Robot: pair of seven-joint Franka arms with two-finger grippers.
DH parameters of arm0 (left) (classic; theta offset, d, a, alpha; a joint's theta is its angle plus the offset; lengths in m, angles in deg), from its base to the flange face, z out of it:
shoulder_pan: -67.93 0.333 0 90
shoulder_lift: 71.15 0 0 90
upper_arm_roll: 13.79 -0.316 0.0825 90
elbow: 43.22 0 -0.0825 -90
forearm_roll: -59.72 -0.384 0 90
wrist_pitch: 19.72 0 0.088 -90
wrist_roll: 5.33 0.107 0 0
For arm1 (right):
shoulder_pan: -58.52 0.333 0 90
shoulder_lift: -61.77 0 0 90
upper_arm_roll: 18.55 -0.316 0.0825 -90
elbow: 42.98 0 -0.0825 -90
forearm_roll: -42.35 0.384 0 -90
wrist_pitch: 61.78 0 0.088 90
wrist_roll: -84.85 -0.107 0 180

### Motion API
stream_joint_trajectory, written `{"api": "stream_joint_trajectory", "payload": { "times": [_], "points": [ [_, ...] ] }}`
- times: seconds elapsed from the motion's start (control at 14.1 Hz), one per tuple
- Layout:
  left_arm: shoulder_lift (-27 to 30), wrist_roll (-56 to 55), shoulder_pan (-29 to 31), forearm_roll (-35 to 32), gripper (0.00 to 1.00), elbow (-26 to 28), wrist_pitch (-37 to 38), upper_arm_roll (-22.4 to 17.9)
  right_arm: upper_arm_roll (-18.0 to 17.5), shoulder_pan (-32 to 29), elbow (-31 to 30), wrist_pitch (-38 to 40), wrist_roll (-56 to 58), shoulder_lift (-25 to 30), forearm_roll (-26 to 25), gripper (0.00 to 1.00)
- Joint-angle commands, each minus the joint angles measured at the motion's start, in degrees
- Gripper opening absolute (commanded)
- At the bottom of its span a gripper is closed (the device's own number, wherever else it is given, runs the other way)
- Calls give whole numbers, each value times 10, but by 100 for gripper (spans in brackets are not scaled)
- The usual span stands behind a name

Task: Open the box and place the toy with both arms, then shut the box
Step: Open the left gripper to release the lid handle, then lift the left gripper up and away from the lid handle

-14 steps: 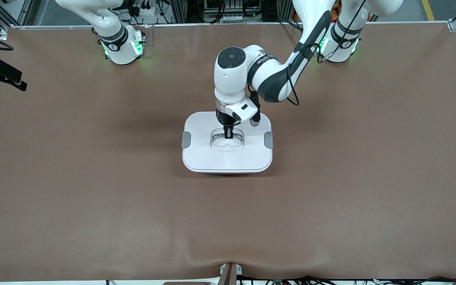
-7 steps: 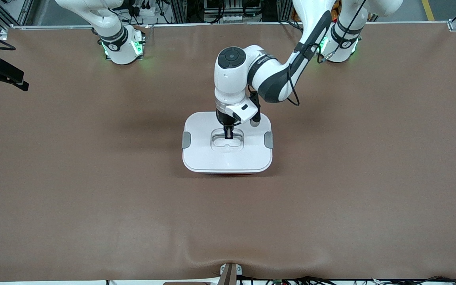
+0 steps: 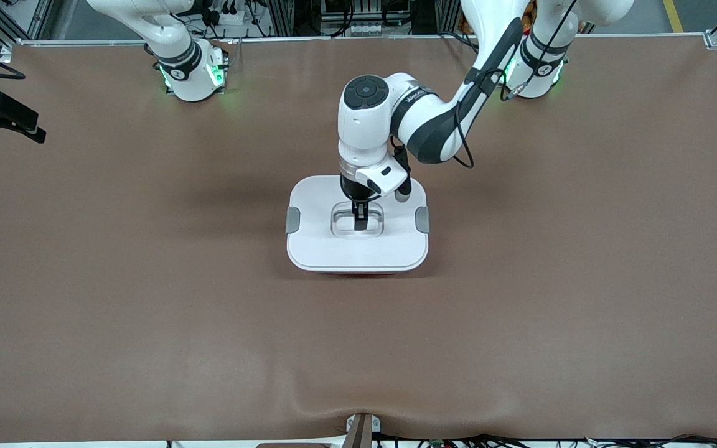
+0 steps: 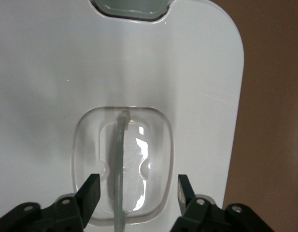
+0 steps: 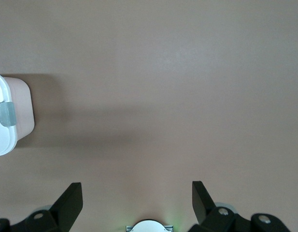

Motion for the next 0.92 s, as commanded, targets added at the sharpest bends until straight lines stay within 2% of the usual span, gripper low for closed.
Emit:
{"api": "stream_joint_trajectory", "payload": {
  "times": [0.0, 0.5, 0.85],
  "points": [
    [-6, -8, 1, -10, 100, -39, 37, -6, -2, -3, -10, -4, 5, 8, 7, 100],
    [14, 10, 3, -9, 100, -62, 85, -35, -1, 3, -10, -10, 5, 6, 6, 100],
    [20, 62, 37, -11, 100, -62, 100, -37, 0, -1, -11, -13, 5, 7, 6, 100]
  ]
}}
